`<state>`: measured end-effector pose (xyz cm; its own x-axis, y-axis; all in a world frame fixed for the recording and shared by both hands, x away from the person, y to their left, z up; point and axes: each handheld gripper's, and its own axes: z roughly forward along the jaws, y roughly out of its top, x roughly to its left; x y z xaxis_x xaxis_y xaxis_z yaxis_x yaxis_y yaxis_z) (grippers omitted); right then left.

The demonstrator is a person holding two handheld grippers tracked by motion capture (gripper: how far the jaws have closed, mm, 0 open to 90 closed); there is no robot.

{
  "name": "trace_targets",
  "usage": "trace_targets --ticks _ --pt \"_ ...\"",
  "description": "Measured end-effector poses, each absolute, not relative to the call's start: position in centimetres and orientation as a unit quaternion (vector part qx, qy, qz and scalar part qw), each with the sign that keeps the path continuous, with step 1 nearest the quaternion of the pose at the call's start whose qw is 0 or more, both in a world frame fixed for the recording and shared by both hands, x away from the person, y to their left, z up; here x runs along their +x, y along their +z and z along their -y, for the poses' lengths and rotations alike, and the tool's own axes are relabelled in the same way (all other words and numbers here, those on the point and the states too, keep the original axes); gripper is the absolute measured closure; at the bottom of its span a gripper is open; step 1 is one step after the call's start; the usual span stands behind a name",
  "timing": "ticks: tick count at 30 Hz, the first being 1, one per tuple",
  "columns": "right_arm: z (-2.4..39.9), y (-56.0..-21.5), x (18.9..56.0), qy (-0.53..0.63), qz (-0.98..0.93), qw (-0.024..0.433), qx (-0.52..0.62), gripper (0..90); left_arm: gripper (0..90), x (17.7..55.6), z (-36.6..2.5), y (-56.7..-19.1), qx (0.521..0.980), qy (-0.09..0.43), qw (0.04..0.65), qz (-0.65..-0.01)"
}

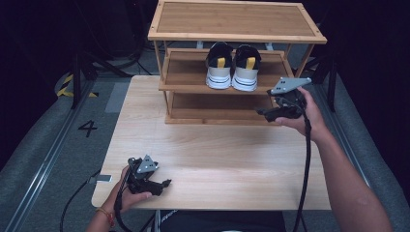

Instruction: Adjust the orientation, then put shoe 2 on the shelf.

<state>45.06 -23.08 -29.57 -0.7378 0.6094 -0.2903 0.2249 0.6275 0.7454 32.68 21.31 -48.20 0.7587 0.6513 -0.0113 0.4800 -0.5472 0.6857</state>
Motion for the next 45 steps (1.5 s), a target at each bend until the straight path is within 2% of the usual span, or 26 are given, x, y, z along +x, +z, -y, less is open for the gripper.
trace_targets --ticks 24,45 --pt "31.7 -37.3 36.9 0.307 -0.872 0.275 0.265 24.2 15.3 32.8 -21.2 -48.2 0.871 0.118 0.346 -0.328" --pt "38.2 -43.1 33.1 0.322 -0.849 0.25 0.335 24.0 15.2 32.9 -21.1 -48.3 0.869 0.125 0.348 -0.329"
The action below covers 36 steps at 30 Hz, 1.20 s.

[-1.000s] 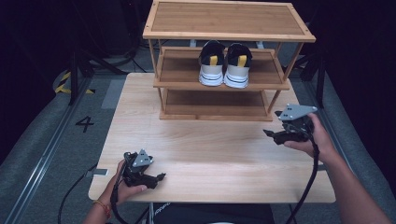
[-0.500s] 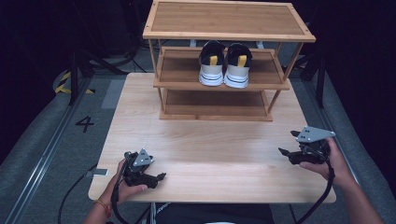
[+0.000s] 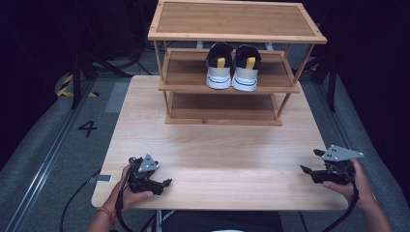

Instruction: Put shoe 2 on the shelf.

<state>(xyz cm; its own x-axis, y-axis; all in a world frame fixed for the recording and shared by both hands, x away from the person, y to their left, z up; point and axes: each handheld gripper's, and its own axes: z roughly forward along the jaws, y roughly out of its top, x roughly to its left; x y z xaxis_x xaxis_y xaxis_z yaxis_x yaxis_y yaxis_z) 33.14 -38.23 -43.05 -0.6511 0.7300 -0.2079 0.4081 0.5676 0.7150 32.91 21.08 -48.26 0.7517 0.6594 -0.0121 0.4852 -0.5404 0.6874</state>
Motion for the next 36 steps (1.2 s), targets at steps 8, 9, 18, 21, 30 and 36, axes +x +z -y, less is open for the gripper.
trace_targets --ticks 8,9,18,21,30,36 --pt "40.5 -44.7 32.2 0.335 -0.833 0.238 0.37 22.9 15.2 32.9 -21.1 -48.3 0.868 0.125 0.349 -0.331" --pt "40.8 -45.1 32.0 0.34 -0.829 0.236 0.376 22.9 15.2 32.9 -21.1 -48.2 0.87 0.127 0.347 -0.327" --pt "42.6 -48.1 31.3 0.371 -0.793 0.214 0.433 20.4 15.2 32.9 -21.1 -48.2 0.869 0.128 0.346 -0.329" --pt "42.8 -48.8 31.4 0.371 -0.789 0.213 0.44 20.4 15.2 32.9 -21.1 -48.2 0.869 0.128 0.346 -0.329" --pt "42.7 -49.0 31.5 0.361 -0.787 0.207 0.457 17.9 15.0 32.9 -21.0 -48.3 0.868 0.12 0.349 -0.333" --pt "42.5 -48.9 31.6 0.357 -0.789 0.204 0.457 16.4 14.7 33.1 -20.9 -48.3 0.869 0.121 0.348 -0.329"
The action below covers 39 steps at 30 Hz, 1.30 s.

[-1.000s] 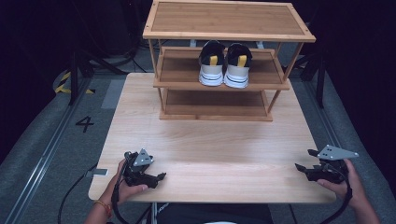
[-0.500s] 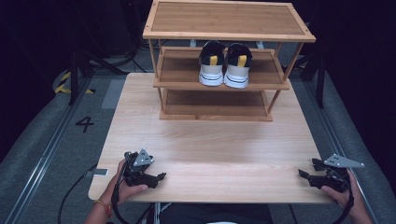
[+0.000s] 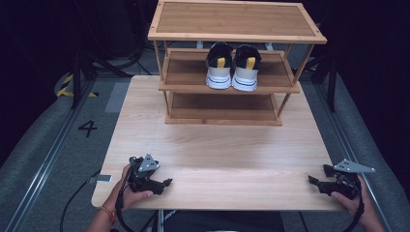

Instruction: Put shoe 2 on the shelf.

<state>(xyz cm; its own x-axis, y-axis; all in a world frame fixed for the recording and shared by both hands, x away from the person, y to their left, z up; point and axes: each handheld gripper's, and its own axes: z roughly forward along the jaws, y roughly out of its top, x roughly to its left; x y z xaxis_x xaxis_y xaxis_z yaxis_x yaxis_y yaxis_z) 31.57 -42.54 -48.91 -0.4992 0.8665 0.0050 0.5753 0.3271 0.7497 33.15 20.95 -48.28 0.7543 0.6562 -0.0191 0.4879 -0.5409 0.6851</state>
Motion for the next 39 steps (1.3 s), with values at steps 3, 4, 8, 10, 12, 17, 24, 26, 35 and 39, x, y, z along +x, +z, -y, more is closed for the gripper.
trace_targets --ticks 3,4,8,10,12,17,24,26,35,39 --pt "42.3 -48.8 32.0 0.351 -0.796 0.196 0.453 13.6 14.7 33.2 -20.9 -48.2 0.871 0.121 0.346 -0.327" --pt "42.1 -48.8 32.2 0.35 -0.795 0.194 0.455 12.3 14.6 33.2 -20.9 -48.3 0.87 0.119 0.347 -0.328" --pt "41.1 -48.8 32.6 0.349 -0.799 0.193 0.45 11.3 14.6 33.3 -21.0 -48.2 0.872 0.122 0.346 -0.325" --pt "40.9 -48.8 32.7 0.351 -0.8 0.193 0.447 11.3 14.6 33.3 -21.0 -48.2 0.872 0.123 0.346 -0.325" --pt "40.9 -48.8 32.7 0.351 -0.8 0.193 0.447 11.3 14.7 33.2 -21.0 -48.2 0.872 0.122 0.345 -0.326" --pt "40.9 -48.8 32.7 0.351 -0.8 0.193 0.447 11.3 14.6 33.3 -20.9 -48.3 0.87 0.119 0.348 -0.327" --pt "40.9 -48.8 32.7 0.351 -0.8 0.193 0.447 11.3 14.6 33.3 -20.9 -48.3 0.87 0.119 0.348 -0.328" --pt "40.9 -48.8 32.7 0.351 -0.8 0.193 0.447 11.3 14.6 33.3 -20.9 -48.3 0.87 0.119 0.348 -0.328" --pt "40.9 -48.8 32.7 0.35 -0.8 0.193 0.447 11.3 14.6 33.3 -20.9 -48.3 0.87 0.119 0.348 -0.328" --pt "40.9 -48.8 32.7 0.35 -0.799 0.194 0.449 11.3 14.6 33.3 -20.9 -48.3 0.869 0.12 0.348 -0.329"
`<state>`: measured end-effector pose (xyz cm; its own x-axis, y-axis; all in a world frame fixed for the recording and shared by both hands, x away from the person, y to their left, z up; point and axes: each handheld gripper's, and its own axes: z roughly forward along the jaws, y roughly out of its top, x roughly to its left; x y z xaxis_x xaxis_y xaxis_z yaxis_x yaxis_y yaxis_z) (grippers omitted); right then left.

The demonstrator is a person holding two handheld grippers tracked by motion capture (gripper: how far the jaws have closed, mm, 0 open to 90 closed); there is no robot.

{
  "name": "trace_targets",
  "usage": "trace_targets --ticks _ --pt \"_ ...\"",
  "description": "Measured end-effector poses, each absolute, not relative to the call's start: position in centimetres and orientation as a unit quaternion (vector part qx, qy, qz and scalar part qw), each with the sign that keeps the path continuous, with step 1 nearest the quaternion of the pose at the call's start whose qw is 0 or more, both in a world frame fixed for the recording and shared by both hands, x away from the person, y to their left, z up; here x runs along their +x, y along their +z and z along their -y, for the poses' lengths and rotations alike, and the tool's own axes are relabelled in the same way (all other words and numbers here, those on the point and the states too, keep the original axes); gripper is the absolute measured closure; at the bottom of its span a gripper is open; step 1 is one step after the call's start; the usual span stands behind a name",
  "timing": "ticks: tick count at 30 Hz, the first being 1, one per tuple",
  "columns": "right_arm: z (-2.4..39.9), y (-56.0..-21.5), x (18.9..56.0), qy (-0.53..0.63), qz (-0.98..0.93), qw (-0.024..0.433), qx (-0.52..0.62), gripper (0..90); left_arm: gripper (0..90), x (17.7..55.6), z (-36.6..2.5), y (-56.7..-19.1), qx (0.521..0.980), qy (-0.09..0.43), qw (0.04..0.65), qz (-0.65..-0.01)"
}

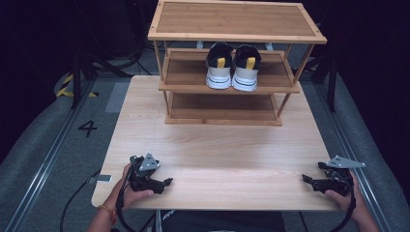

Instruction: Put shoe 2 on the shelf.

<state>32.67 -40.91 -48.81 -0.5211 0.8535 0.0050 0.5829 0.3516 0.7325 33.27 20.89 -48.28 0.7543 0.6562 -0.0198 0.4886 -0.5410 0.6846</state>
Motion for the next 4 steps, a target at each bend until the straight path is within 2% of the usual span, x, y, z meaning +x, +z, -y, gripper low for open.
trace_targets --ticks 4 --pt "40.91 -48.81 32.67 0.35 -0.799 0.193 0.449 11.3 14.6 33.23 -20.94 -48.25 0.87 0.124 0.345 -0.33"
